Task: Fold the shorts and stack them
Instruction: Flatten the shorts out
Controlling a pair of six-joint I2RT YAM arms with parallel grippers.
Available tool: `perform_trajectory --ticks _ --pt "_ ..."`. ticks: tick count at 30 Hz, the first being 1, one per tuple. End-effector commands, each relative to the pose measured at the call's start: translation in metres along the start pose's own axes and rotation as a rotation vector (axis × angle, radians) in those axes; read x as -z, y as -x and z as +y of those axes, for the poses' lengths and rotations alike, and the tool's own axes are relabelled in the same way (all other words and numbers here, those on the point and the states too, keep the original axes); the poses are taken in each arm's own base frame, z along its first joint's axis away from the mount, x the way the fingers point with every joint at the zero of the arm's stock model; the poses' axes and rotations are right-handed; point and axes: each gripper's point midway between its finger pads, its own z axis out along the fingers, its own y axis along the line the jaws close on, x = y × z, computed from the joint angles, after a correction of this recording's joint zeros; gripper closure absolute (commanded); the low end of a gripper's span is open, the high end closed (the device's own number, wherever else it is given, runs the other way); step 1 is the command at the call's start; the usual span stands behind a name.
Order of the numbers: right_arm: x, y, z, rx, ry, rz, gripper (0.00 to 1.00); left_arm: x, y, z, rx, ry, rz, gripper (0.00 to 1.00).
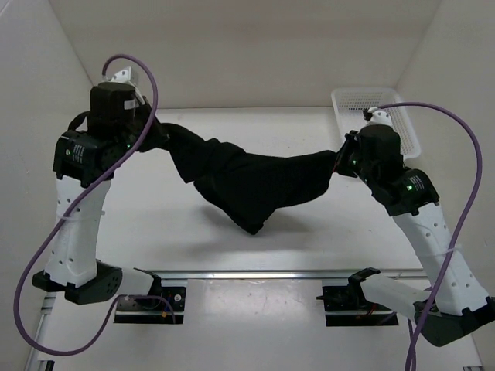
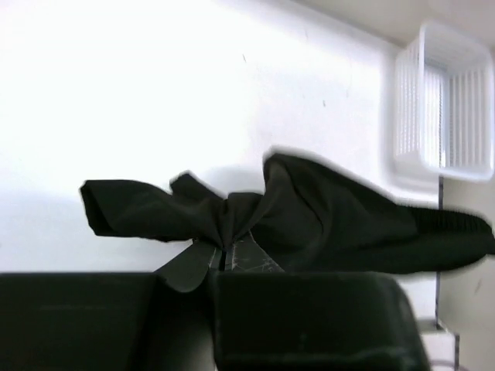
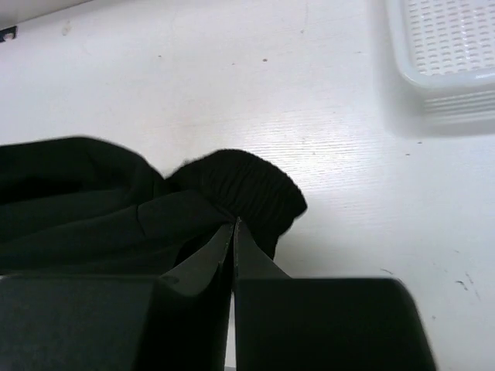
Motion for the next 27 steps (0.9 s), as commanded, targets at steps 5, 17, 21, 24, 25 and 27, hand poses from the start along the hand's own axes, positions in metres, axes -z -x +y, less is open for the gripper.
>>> perform_trajectory --ticks 5,17,21,24,25,27 --pt "-0.047 0.010 -0.017 0.055 -0.139 0.014 1.00 -0.115 0.044 0.029 -0.044 0.183 0.019 0.90" --pt "-0.110 -0.044 -0.035 0.034 -0.196 0.227 0.01 -0.141 -0.012 0.052 0.012 0.197 0.195 0.03" --pt "-0.099 -0.117 -0.042 -0.053 -0.124 0.370 0.01 -0.121 -0.149 0.053 0.062 0.106 0.443 0.27" --pt "-0.088 -0.160 -0.044 -0.139 -0.049 0.441 0.01 -0.103 -0.230 0.056 0.119 0.092 0.589 0.29" --pt "-0.086 -0.168 -0.043 -0.154 -0.032 0.453 0.01 -0.100 -0.245 0.057 0.126 0.097 0.610 0.25" --pt "-0.083 -0.183 -0.050 -0.210 -0.038 0.469 0.01 -0.098 -0.284 0.064 0.125 0.125 0.689 0.17"
